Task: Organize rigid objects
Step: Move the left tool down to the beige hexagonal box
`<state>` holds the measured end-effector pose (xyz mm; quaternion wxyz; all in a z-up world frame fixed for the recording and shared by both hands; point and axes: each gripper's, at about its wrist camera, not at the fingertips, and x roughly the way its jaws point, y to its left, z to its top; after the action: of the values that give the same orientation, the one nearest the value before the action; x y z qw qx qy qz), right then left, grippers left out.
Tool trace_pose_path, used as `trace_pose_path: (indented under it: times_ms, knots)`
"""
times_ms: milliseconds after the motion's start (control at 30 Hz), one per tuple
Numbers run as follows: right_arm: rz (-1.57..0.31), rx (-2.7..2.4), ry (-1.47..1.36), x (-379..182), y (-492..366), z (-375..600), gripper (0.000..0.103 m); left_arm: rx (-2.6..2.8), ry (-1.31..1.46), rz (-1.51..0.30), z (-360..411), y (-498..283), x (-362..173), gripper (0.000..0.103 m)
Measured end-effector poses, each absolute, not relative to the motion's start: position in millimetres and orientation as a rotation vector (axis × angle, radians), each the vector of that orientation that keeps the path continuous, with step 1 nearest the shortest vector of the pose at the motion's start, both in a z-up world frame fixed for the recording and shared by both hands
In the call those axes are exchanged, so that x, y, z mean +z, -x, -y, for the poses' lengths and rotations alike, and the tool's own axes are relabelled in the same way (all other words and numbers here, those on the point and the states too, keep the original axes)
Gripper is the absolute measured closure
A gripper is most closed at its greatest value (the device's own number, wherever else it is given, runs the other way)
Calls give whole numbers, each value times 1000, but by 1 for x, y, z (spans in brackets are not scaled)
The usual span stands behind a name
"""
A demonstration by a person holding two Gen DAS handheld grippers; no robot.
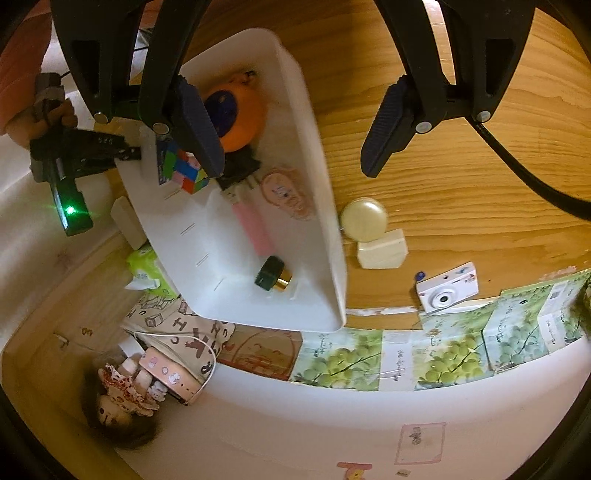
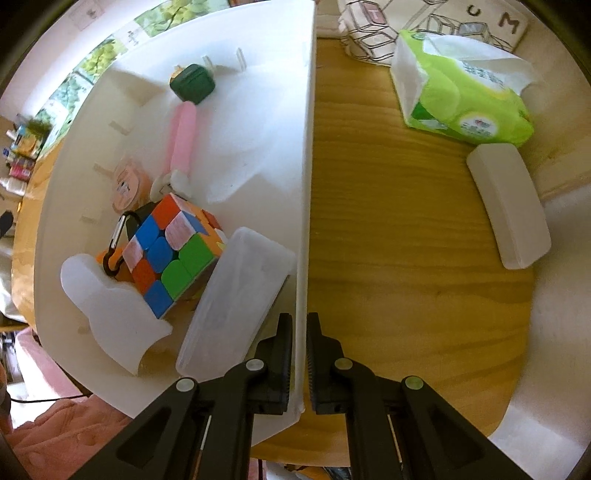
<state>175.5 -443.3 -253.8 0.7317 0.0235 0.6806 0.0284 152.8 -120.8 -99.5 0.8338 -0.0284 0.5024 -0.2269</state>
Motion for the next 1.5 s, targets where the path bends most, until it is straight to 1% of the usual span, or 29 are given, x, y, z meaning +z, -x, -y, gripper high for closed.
trace_pose_path:
  times_ms: [433, 700, 1100, 1500]
  knots:
    - [-1504, -73, -100, -254, -179, 444, 96, -494, 3, -1106, 71, -170, -109, 24]
    - [-1501, -139, -138, -252, -182, 447, 94, -547, -122, -1138, 57, -193, -123, 24]
    - [-1501, -218, -149, -249, -186, 442, 91, -696, -352, -1145, 73, -247, -152, 23]
    - [-1512, -248, -145, -249, -184, 441, 90, -813, -445, -1121, 103, -299, -180, 23]
